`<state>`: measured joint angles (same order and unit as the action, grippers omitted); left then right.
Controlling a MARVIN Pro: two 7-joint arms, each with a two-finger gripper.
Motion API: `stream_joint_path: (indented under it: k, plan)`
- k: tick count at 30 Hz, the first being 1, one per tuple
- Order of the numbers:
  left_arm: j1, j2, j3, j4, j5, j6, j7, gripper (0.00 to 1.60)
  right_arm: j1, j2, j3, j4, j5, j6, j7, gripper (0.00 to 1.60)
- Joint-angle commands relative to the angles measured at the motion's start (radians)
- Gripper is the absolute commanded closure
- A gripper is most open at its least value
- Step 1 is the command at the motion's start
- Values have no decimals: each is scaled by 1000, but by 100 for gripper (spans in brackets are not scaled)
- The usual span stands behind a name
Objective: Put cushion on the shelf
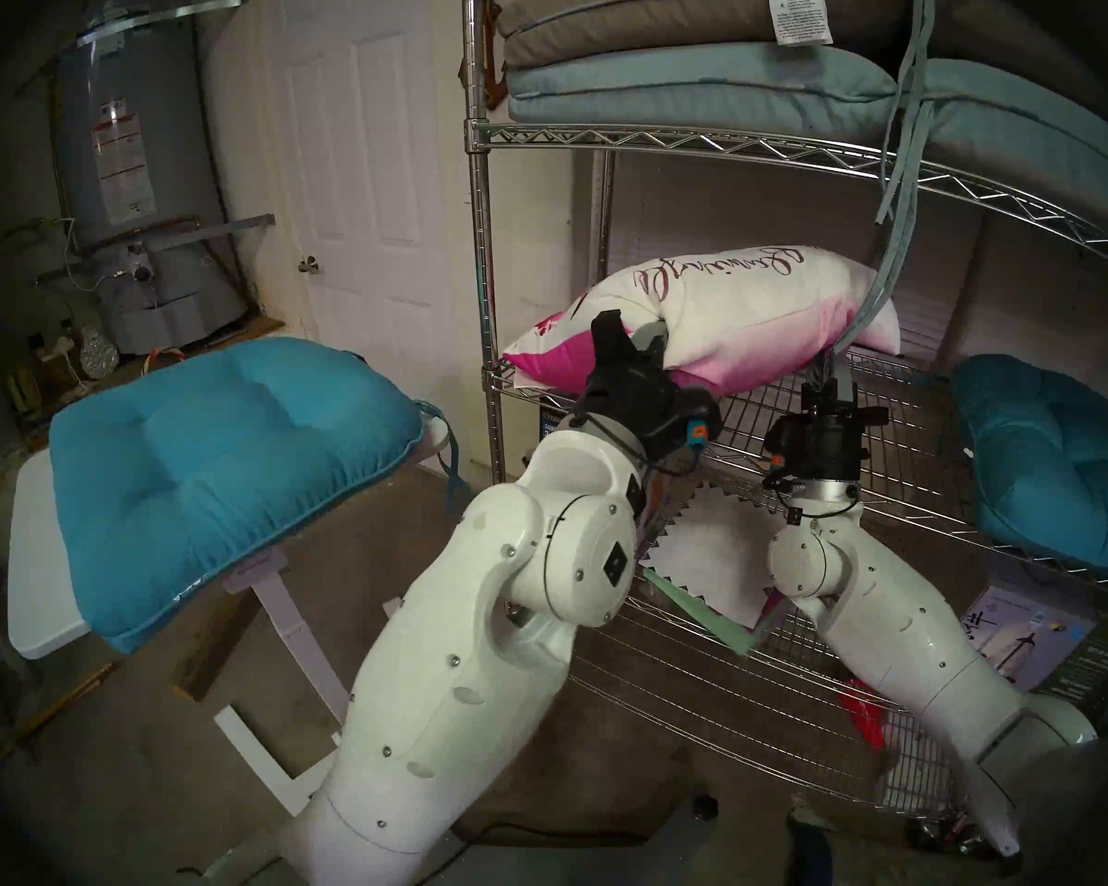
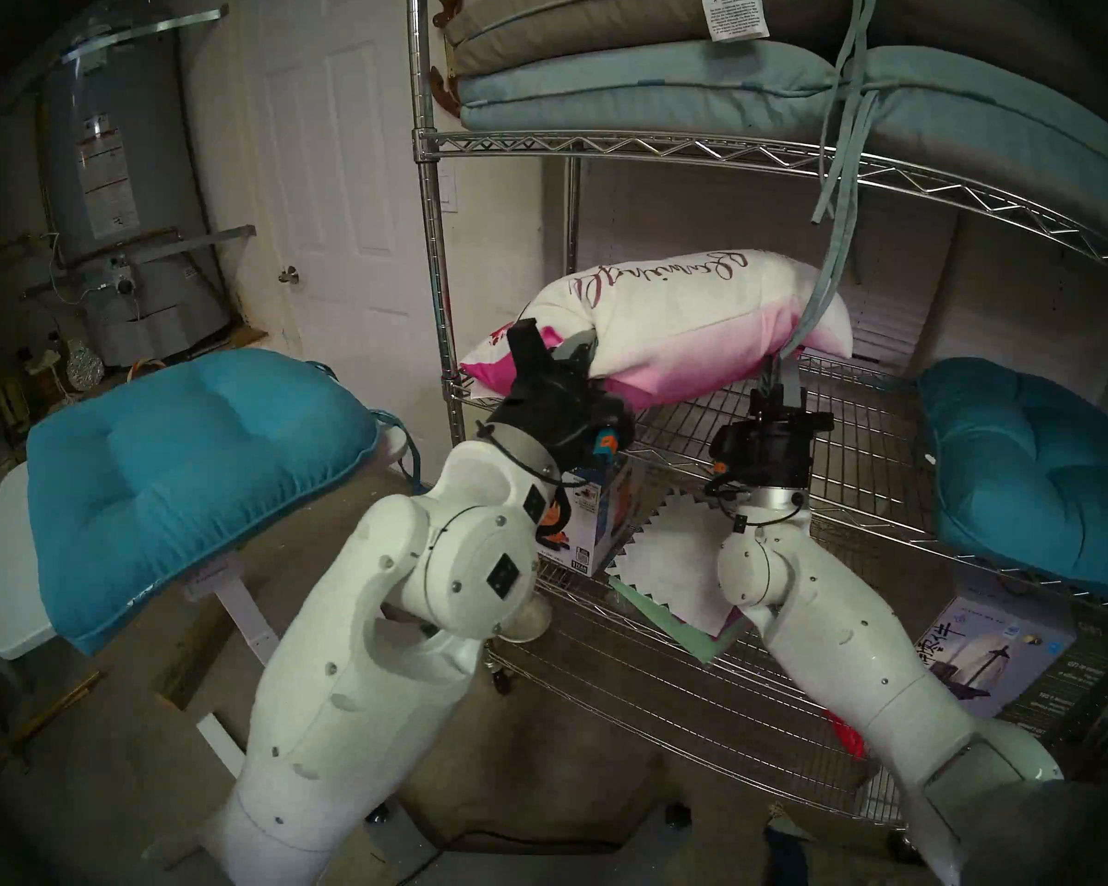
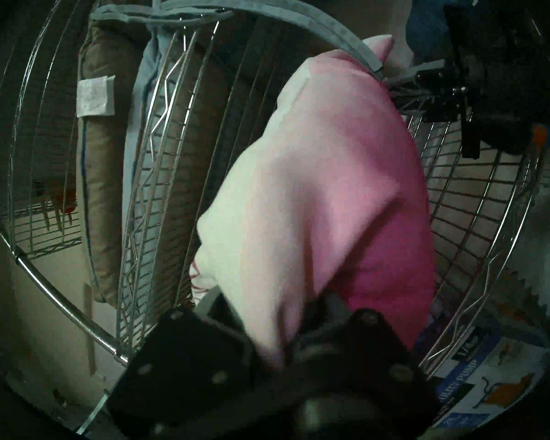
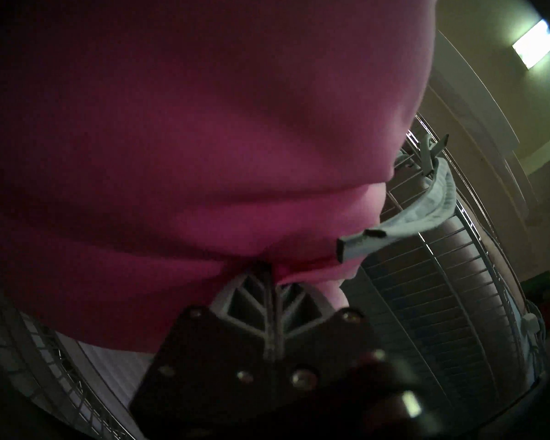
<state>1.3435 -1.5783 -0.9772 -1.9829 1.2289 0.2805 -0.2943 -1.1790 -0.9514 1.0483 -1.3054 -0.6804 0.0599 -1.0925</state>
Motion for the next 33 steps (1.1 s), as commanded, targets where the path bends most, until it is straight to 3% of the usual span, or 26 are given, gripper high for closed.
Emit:
stream_joint_path:
  k: [1, 17, 25, 33]
  plan:
    - [-112, -75, -13, 103, 67, 24, 37, 160, 62, 38, 34, 64, 43, -77, 44, 160]
    - [-275, -112, -86, 400, 173, 99, 105, 160, 119, 14, 19, 110, 57, -241, 112, 160]
    - [-328, -122, -135, 553, 195, 141, 170, 160, 132, -19, -23, 153, 72, -336, 151, 160]
    - [-328, -124, -180, 616, 187, 167, 241, 160, 130, -57, -47, 172, 97, -414, 177, 160]
